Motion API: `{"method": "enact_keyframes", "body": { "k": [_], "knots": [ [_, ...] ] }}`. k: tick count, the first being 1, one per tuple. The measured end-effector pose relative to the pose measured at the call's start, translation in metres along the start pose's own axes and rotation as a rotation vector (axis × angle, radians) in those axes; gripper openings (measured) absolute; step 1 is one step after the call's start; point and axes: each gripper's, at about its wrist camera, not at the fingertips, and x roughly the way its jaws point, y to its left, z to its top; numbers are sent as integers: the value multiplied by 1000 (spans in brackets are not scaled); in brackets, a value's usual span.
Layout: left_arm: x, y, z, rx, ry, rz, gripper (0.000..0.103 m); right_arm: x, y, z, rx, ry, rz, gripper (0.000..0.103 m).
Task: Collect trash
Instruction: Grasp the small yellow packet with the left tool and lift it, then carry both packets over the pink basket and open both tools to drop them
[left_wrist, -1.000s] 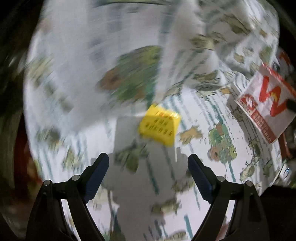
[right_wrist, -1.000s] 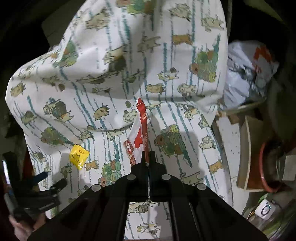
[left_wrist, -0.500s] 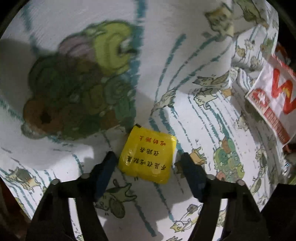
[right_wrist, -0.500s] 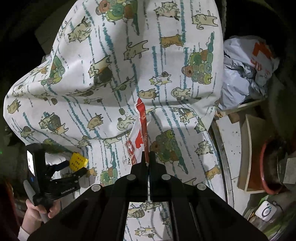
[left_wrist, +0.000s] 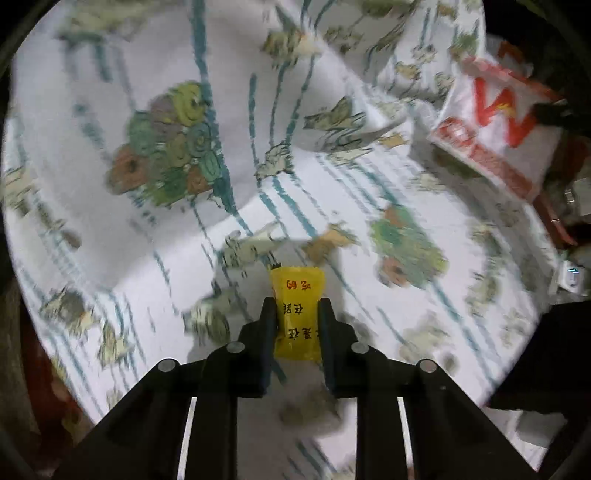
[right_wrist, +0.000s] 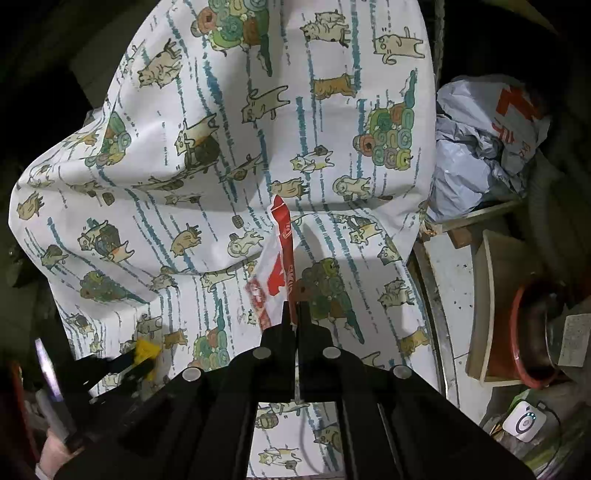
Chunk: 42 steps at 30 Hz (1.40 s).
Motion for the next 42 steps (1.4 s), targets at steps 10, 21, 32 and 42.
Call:
{"method": "enact_keyframes", "body": {
  "k": [10, 21, 32, 42],
  "knots": [
    [-128, 5, -26, -141, -139, 49, 20, -26, 25, -14, -95, -60, 43, 1],
    [-196, -11, -81, -259, -215, 115, 20, -92, 53, -54, -163, -169, 140, 1],
    [-191, -37, -130, -277, -165, 111, 20, -135, 71, -136, -142, -158, 199, 1],
    [-140, -34, -151, -326, -10, 42, 20, -95, 94, -198, -260, 63, 158, 1]
  ]
}}
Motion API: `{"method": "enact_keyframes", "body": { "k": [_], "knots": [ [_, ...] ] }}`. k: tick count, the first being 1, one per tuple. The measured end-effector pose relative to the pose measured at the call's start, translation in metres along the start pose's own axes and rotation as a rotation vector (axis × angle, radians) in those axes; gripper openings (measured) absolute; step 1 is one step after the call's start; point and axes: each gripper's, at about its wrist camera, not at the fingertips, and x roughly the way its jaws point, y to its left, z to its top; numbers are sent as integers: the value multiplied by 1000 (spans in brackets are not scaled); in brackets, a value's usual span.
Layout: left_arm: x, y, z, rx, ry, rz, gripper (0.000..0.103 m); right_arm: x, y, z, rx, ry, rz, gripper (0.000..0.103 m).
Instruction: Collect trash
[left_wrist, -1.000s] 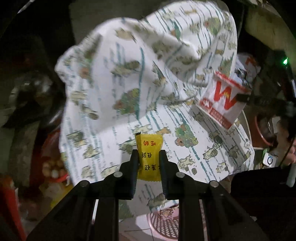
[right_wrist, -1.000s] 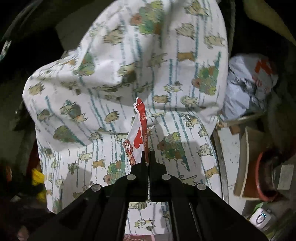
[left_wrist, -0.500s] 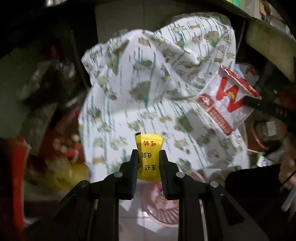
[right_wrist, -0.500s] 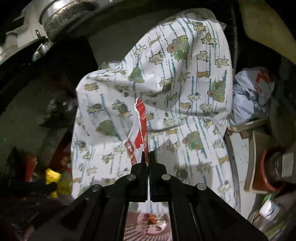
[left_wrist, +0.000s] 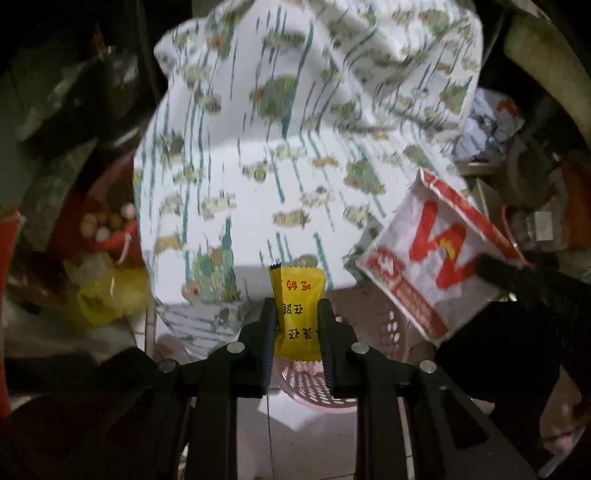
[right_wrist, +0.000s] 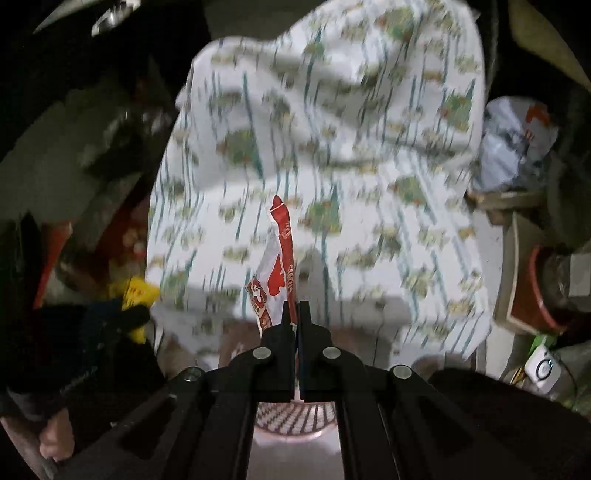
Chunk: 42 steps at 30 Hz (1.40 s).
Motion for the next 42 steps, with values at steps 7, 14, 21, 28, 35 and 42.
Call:
{"method": "enact_keyframes", "body": {
  "k": [7, 14, 21, 28, 35, 42],
  "knots": [
    [47, 15, -10, -55, 116, 20, 20, 71, 2, -27, -16, 283, 48, 1],
    [72, 12, -14, -68, 172, -34, 20, 138, -2, -59, -31, 443, -20, 1],
    [111, -4, -25, -39, 273, -86, 21, 174, -25, -68, 28, 441, -97, 1],
    [140, -7, -34, -52, 377, -73, 36, 196, -35, -68, 102, 477, -71, 27],
    [134, 2, -30, -77, 355, -9, 64, 174, -45, -50, 153, 389, -81, 61],
    [50, 12, -6, -79, 128, 61, 62, 109, -32, -29, 122, 215, -90, 61]
  ]
}}
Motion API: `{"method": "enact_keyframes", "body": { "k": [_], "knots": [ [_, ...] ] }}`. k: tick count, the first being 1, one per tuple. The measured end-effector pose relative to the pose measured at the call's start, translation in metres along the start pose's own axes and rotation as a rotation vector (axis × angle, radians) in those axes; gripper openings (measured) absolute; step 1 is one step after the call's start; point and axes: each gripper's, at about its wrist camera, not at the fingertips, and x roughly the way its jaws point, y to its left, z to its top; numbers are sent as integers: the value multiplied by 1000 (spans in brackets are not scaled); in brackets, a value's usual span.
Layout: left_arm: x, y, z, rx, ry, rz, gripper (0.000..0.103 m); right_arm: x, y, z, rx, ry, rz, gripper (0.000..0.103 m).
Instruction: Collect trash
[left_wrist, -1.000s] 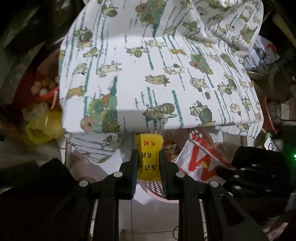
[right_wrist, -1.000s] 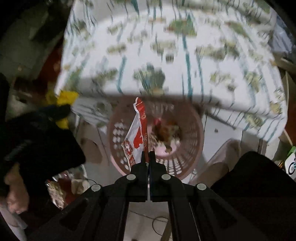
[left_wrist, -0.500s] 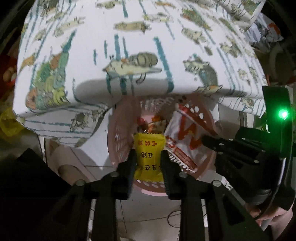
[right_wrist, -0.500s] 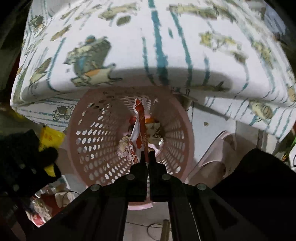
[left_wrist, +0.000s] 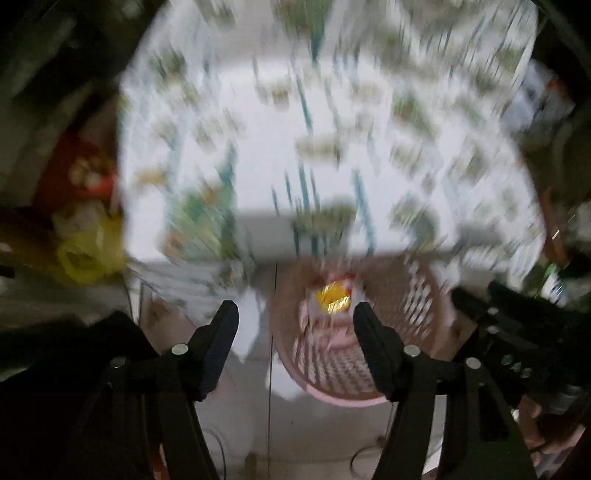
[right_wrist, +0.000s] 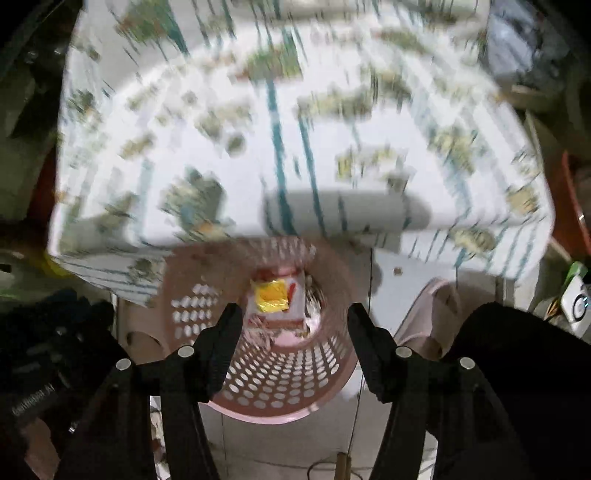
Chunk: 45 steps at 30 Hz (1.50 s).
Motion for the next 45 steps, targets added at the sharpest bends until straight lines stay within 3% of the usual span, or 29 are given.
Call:
{"method": "enact_keyframes", "body": {
  "k": [4, 9, 11, 15, 20, 24, 29, 36, 41, 45],
  "knots": [
    [-82, 12, 1, -2, -220, 34, 62, -59, 8, 3, -29, -174, -3, 67],
    [-139, 31, -4, -60, -370, 34, 64, -137, 16, -1, -76, -406, -27, 76],
    [-155, 24, -9, -39, -421, 52, 68, -167, 20, -8, -89, -486, -25, 84],
    [-176, 24, -29, -23, -515, 66, 74, -203, 26, -34, -125, -593, -39, 85],
    [-192, 25, -49, -1, -611, 85, 91, -215, 22, -61, -76, -656, 4, 91],
    [-201, 19, -58, 24, -679, 74, 99, -224, 20, -73, -62, -757, -63, 92],
    [-203, 14, -61, 43, -719, 72, 102, -224, 27, -74, -121, -775, -140, 92],
    [-198, 16, -56, 47, -698, 92, 102, -212, 40, -78, -214, -743, -195, 101],
    [-195, 19, -55, 31, -678, 65, 102, -209, 30, -74, -151, -725, -160, 102],
    [-194, 17, -56, 50, -691, 106, 102, -209, 22, -70, -109, -733, -164, 102]
  ]
}}
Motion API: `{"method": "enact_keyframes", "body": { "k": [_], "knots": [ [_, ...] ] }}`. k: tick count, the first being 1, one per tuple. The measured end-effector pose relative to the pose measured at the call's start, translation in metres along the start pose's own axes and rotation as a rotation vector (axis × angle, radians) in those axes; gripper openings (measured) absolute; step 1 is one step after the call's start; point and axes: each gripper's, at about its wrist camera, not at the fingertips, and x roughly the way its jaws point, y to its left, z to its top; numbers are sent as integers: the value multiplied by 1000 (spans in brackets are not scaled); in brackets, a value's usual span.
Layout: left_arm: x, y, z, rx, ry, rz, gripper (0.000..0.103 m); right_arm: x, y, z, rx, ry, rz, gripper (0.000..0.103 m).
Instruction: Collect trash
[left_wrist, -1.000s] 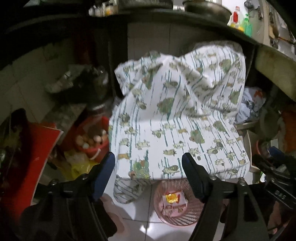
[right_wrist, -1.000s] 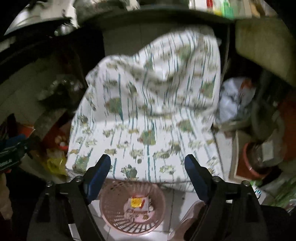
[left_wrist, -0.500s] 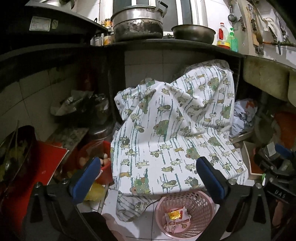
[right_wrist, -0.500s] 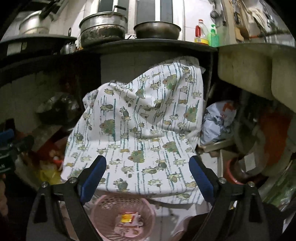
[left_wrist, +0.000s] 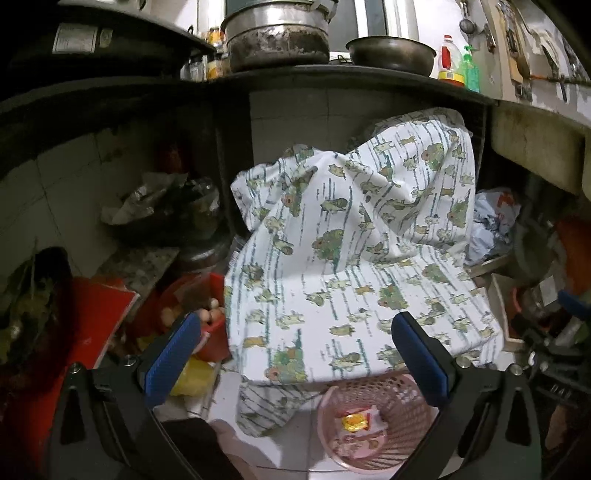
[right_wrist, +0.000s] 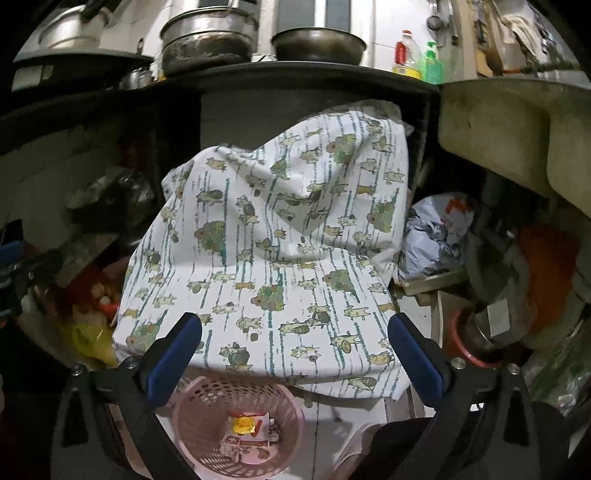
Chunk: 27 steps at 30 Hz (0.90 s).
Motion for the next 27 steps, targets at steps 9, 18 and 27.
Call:
{"method": "enact_keyframes", "body": {
  "k": [9, 18, 27],
  "knots": [
    [-5, 2, 3, -31, -22, -11, 102, 4, -14, 1, 41, -10, -73, 102],
    [-5, 3, 4, -34, -22, -14, 102, 10, -20, 3, 40, -3, -124, 102],
    [-8, 8, 8, -65, -42, 9, 102, 8, -15, 1, 0, -12, -115, 102]
  ]
}}
